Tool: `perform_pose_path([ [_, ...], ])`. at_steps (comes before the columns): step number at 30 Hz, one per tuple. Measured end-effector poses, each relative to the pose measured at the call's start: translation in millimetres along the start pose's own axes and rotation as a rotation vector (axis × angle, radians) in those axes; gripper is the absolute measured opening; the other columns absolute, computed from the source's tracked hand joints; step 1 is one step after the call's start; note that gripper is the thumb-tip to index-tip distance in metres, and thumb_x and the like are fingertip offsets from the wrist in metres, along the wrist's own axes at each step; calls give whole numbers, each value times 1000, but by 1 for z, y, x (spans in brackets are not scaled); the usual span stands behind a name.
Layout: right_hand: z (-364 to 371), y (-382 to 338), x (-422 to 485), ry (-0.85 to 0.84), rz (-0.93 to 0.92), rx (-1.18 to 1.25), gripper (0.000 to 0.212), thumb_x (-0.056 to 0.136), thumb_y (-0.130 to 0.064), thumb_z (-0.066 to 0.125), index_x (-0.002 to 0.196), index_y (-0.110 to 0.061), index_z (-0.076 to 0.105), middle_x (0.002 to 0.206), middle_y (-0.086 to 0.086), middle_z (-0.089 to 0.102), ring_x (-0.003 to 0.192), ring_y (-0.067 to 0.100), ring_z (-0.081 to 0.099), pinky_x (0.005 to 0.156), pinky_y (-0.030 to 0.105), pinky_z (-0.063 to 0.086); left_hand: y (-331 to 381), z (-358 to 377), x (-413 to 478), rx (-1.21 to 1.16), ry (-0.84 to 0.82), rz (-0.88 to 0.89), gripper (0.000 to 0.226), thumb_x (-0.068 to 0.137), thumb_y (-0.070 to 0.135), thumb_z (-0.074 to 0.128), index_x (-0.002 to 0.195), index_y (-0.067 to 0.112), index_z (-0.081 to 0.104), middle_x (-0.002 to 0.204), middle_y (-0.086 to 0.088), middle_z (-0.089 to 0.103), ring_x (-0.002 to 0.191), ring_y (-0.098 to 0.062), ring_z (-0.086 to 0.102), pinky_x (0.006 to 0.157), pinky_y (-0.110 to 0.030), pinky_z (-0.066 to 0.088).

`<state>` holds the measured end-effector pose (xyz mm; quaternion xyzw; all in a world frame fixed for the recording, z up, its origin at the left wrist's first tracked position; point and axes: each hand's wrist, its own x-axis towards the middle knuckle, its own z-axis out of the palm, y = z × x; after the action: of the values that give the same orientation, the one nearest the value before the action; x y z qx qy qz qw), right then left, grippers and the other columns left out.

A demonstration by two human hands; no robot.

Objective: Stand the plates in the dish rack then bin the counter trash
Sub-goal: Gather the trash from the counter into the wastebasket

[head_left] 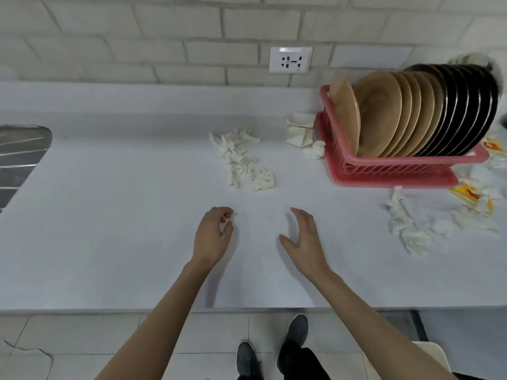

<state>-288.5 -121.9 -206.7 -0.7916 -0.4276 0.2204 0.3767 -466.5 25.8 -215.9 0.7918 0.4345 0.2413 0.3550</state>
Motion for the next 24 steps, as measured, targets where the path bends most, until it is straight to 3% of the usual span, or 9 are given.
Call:
perform_pose_path([
  [4, 17, -13, 48, 20, -2, -19, 78, 88, -20, 70, 152, -13, 24, 154, 6, 23, 142, 19, 22, 113, 24, 19, -17, -6, 42, 68, 64, 22, 31, 92, 7, 55, 123, 11, 59, 118, -3, 60, 103, -21, 54, 91, -38, 46],
  [8, 31, -23, 104, 22, -85, -226, 85, 89, -34, 68, 155, -16, 17, 161, 10, 12, 148, 26, 13, 121, 41, 16, -25, -4, 67, -16, 165, -106, 34, 94, 11, 53, 128, 12, 53, 116, 1, 56, 105, -17, 52, 96, -39, 46],
  [10, 39, -26, 130, -7, -121, -325, 80, 90, -39, 65, 154, -16, 22, 159, 12, 18, 147, 27, 15, 121, 40, 14, -25, -1, 73, -22, 175, -127, 35, 94, 15, 54, 129, 15, 51, 114, 5, 54, 105, -15, 52, 96, -38, 47],
  [12, 46, -21, 145, -7, -166, -358, 62, 91, -33, 65, 145, -13, 42, 147, 12, 38, 137, 30, 32, 116, 43, 27, -27, 0, 75, 0, 158, -121, 36, 94, 20, 55, 130, 16, 50, 116, 6, 54, 106, -15, 52, 95, -36, 46],
  [14, 49, -11, 150, 93, -235, -281, 34, 89, -15, 65, 122, -10, 62, 123, 8, 52, 115, 28, 46, 100, 45, 42, -29, 1, 76, 84, 126, -66, 39, 94, 24, 57, 131, 17, 49, 125, 4, 53, 111, -17, 51, 96, -34, 42],
  [16, 49, -6, 148, 193, -228, -122, 25, 85, 1, 55, 105, -11, 64, 108, 3, 55, 101, 23, 49, 89, 41, 46, -31, 3, 81, 223, 67, 42, 44, 93, 31, 57, 135, 19, 46, 140, 4, 45, 122, -20, 46, 96, -34, 37],
  [21, 46, -9, 148, 269, -71, 280, 25, 84, -1, 41, 93, -13, 60, 96, 1, 63, 94, 20, 58, 84, 28, 45, -29, 10, 96, 504, -62, 219, 64, 96, 43, 49, 153, 24, 27, 165, -1, 15, 146, -24, 23, 109, -40, 30],
  [24, 44, -9, 148, 256, -74, 327, 16, 82, -3, 43, 76, -14, 55, 79, -5, 55, 78, 16, 52, 72, 29, 40, -36, 15, 99, 537, -89, 248, 50, 100, 44, 43, 146, 24, 40, 164, 0, 19, 150, -23, 18, 116, -41, 21],
])
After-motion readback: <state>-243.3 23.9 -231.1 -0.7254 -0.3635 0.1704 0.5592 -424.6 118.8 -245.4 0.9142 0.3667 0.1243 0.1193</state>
